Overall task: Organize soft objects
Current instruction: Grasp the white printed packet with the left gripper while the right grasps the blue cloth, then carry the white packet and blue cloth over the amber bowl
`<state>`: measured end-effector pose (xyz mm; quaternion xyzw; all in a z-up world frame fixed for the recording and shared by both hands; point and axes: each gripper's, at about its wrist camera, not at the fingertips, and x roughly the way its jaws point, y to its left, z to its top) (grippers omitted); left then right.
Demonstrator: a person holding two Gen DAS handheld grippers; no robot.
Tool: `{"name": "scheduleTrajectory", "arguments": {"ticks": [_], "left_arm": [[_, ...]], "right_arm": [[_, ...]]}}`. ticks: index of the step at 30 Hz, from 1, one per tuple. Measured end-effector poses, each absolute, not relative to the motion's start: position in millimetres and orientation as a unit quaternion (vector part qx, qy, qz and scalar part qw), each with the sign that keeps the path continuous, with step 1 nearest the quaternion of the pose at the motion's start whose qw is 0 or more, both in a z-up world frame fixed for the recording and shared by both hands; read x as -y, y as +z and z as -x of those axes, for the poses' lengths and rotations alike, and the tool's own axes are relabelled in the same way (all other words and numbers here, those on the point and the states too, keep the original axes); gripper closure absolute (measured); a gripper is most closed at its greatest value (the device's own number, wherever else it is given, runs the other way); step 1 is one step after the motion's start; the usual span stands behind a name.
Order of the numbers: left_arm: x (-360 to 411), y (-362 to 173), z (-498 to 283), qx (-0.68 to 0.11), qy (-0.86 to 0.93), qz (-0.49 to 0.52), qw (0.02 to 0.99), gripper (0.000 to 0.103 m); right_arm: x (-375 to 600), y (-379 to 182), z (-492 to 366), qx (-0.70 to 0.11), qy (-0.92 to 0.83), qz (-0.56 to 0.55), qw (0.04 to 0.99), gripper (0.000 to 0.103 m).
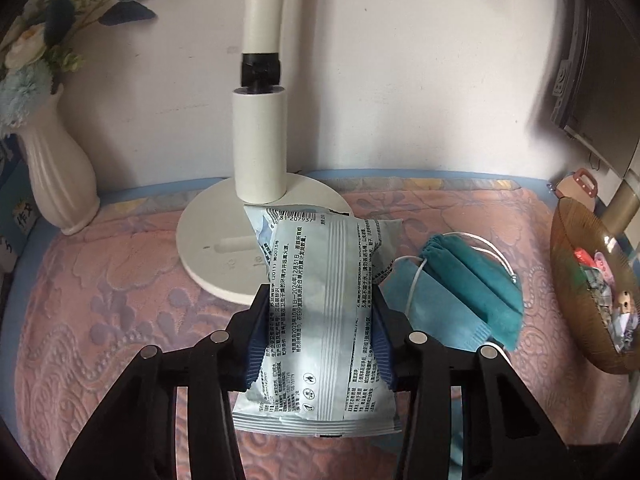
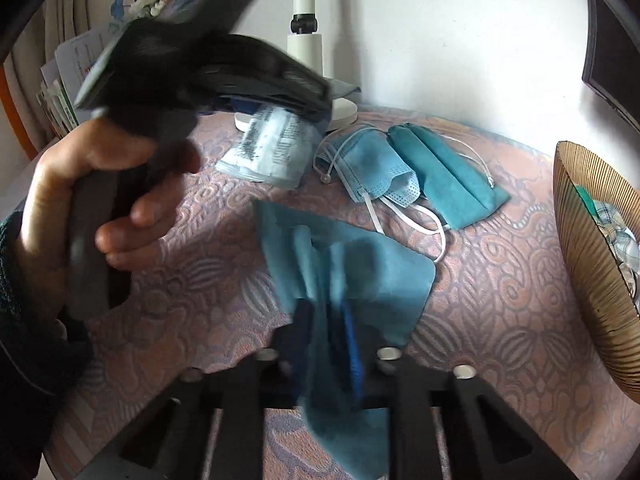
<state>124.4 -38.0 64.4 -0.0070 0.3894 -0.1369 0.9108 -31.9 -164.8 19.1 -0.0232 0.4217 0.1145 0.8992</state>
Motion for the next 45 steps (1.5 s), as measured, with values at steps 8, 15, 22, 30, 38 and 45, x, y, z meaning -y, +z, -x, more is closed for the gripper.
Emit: {"name": "scheduleTrajectory", "arguments": {"ticks": [8, 15, 22, 30, 38, 45], "left_arm": [[-17, 98, -52, -0.372, -0.141, 0.051, 0.916, 0.061], [-18, 86, 3, -0.373, -0.141, 0.062, 0.915, 0.061], [-1, 47, 14, -0.402, -0.146, 0.050, 0.903, 0.060], [-3, 23, 14, -0.405, -0.155, 0.053, 0.900, 0.060], [2, 27, 18, -0.400, -0.150, 0.043, 0.903, 0.060], [18, 93, 32, -0.348, -0.179, 0.032, 0.920, 0.061]], "right_arm": [[178, 46, 67, -0.378, 0.132, -0.011, 0.916, 0.098], [208, 70, 100, -0.380, 0.124, -0.040, 0.916, 0.098], [222, 64, 112, -0.431, 0.110, -0.049, 0.894, 0.051], [194, 38, 102, -0.458, 0.101, 0.003, 0.883, 0.017], [174, 26, 99, -0.464, 0.082, 0.061, 0.880, 0.090], [217, 94, 120, -0.376, 0.131, -0.048, 0.916, 0.096]]}}
